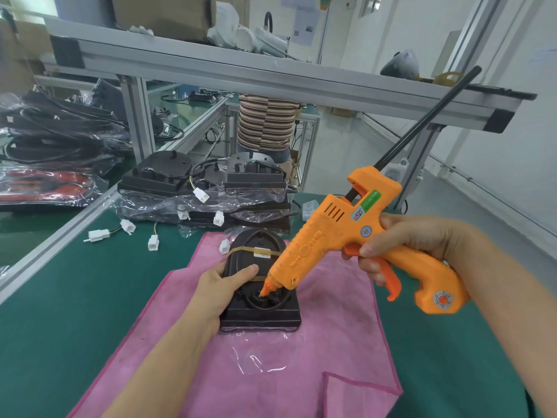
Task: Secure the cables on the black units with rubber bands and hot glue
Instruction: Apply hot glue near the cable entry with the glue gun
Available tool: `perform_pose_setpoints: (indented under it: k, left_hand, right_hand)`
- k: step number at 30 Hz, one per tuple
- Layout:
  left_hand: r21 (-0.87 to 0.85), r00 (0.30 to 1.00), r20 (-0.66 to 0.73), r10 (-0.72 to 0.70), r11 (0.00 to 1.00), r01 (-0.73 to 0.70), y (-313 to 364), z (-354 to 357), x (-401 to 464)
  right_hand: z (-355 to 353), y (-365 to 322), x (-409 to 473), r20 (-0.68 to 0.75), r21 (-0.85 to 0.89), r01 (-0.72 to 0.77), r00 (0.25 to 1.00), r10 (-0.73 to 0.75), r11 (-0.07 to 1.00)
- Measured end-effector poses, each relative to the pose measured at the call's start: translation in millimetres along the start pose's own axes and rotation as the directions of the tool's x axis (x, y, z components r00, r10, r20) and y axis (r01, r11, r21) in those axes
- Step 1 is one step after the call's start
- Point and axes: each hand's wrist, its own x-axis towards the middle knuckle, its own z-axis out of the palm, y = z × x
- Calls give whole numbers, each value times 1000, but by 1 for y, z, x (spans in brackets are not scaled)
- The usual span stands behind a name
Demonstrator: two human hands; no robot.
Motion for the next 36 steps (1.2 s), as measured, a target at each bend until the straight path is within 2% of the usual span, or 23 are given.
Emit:
perform_pose_setpoints:
  k: [7, 20, 36]
  left_hand:
    - [-10, 1000, 7, -8, 1000, 8, 0, 1, -1]
    - [-23, 1000, -27, -10, 1000, 9, 1, 5, -3]
    - [-16, 1000, -24, -12, 1000, 12, -2, 2, 1]
  right_hand:
    - [1, -1, -5, 3, -14, 2, 1000, -2, 1000]
    - [14, -4, -14, -97, -101, 66, 992, -76, 993]
    - [16, -2, -3, -125, -68, 80, 988, -89, 994]
